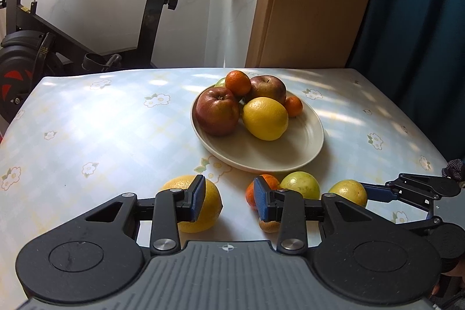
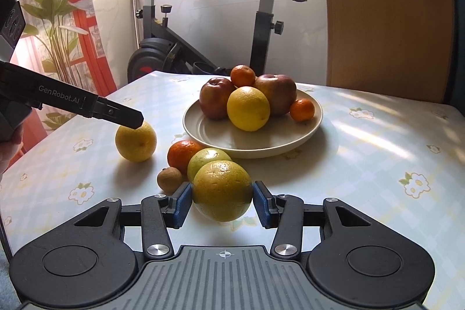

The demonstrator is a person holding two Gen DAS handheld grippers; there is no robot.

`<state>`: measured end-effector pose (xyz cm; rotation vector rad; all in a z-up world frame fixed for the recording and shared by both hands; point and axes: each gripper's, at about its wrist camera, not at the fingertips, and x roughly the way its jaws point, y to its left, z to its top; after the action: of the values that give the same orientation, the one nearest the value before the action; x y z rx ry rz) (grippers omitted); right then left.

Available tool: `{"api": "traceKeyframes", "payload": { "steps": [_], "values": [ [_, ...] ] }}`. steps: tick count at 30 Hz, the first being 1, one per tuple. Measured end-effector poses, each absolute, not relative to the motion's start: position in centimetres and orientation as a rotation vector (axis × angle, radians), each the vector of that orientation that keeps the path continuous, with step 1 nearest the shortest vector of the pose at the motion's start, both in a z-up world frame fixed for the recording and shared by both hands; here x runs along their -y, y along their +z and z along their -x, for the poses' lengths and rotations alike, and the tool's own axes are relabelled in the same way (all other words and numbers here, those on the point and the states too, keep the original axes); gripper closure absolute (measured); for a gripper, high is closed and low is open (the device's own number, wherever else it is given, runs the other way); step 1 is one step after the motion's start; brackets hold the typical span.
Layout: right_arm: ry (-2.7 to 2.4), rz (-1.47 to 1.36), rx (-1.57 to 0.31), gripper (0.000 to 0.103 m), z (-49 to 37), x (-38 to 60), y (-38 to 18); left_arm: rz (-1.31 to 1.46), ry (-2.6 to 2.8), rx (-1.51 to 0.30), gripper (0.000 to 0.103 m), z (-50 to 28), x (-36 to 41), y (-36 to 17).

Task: Organize fruits
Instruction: 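Move the right tool to the pale green grapefruit and close around it, then lift the grapefruit with the right tool while the left tool grasps the brown kiwi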

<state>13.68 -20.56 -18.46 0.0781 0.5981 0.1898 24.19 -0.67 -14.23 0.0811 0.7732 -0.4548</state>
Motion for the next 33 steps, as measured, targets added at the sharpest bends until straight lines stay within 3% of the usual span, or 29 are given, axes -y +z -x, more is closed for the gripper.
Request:
{"api": "traceKeyframes", "payload": {
  "steps": [33],
  "values": [
    [0.153, -0.124, -0.467, 0.061, -14.4, 24.1, -19.3, -0.184, -0.448, -0.786, 0.065, -23.6, 5.1, -15.1]
  ]
}}
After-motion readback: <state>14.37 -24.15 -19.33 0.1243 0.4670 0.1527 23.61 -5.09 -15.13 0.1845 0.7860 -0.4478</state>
